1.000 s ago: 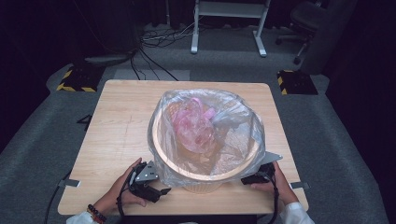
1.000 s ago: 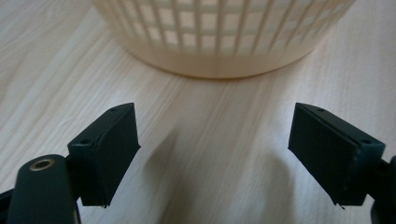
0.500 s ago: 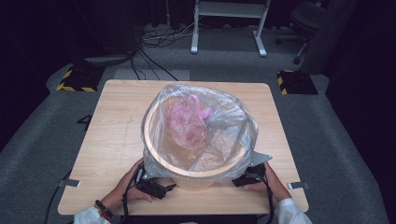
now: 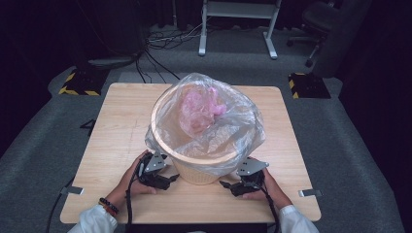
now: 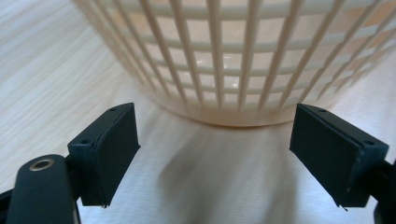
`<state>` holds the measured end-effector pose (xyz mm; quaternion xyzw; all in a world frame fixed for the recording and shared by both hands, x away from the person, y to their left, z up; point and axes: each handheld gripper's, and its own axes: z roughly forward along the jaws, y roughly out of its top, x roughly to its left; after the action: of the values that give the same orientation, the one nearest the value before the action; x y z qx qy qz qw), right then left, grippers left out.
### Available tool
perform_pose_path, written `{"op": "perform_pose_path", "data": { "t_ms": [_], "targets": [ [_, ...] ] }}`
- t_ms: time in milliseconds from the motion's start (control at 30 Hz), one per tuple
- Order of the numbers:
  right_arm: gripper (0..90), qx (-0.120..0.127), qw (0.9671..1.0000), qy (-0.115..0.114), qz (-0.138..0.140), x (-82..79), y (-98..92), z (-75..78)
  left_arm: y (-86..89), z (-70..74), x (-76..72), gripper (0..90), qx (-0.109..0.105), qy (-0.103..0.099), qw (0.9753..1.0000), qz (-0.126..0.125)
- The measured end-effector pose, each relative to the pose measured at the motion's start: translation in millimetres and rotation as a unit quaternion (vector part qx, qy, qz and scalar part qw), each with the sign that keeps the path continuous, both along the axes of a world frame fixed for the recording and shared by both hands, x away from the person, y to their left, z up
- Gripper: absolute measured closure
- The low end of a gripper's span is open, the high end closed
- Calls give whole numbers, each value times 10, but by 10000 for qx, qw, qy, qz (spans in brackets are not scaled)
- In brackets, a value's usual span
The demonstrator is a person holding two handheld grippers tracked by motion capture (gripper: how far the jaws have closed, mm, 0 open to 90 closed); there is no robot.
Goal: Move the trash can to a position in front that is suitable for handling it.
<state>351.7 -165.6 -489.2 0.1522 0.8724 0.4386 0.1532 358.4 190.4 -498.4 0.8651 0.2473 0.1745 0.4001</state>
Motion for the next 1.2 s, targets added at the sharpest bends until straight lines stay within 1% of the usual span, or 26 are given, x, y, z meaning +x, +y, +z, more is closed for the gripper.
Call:
{"op": "perform_pose_path", "data": {
  "t_ms": [33,100,133,167,233,267,300,333,400,433,467,500,533,567,633,667,700,800,900,1033,1067,1200],
  "targets": [
    [197,27,10000,20,2,-4,3,-1,20,-3,29,152,-58,102,9999,28],
    [219,82,10000,41,8,-20,0,-2,65,1,61,155,-57,107,9998,128],
    [230,105,9999,52,-9,-28,-6,-3,91,6,63,160,-76,154,9998,136],
    [232,89,9999,41,-51,-37,-19,-2,118,16,55,157,-100,199,9997,85],
    [226,-4,9999,43,-147,-53,-70,-3,181,34,13,157,-66,194,9998,52],
    [224,-60,9997,46,-233,-57,-116,-6,230,36,-17,155,-109,265,9996,10],
    [220,-107,9992,135,-351,-60,-185,-17,255,31,-38,157,-126,311,9994,-4],
    [216,-133,9989,189,-414,-63,-231,-27,288,26,-69,157,-89,360,9993,-28],
    [201,-221,9973,343,-614,-62,-364,-56,346,0,-145,154,18,487,9988,-91],
    [192,-246,9960,459,-732,-57,-444,-73,365,-8,-164,158,62,511,9986,-126],
    [193,-266,9949,505,-835,-53,-487,-80,386,-29,-200,158,63,568,9983,-147],
    [191,-294,9931,544,-996,-47,-549,-88,397,-42,-215,155,88,628,9978,-172],
    [191,-282,9925,573,-1043,-46,-582,-93,410,-63,-230,159,170,688,9973,-215],
    [190,-305,9914,620,-1115,-46,-616,-103,431,-70,-245,154,134,716,9971,-204],
    [181,-449,9896,568,-1240,-46,-657,-129,478,-72,-264,158,108,774,9968,-167],
    [180,-401,9896,591,-1249,-43,-679,-137,505,-71,-273,157,118,773,9969,-120],
    [176,-351,9889,625,-1305,-37,-697,-144,510,-76,-283,156,86,794,9968,-84],
    [153,-327,9880,636,-1366,-26,-712,-153,515,-74,-316,151,110,782,9969,32],
    [144,-247,9855,819,-1463,6,-730,-164,529,-75,-335,151,101,784,9969,64],
    [142,-213,9831,901,-1581,19,-731,-167,534,-76,-338,151,101,788,9968,50],
    [142,-211,9829,906,-1588,21,-731,-167,544,-74,-344,155,118,747,9971,14],
    [142,-206,9823,908,-1624,33,-720,-167,551,-75,-336,156,121,753,9971,-26]
  ]
}}
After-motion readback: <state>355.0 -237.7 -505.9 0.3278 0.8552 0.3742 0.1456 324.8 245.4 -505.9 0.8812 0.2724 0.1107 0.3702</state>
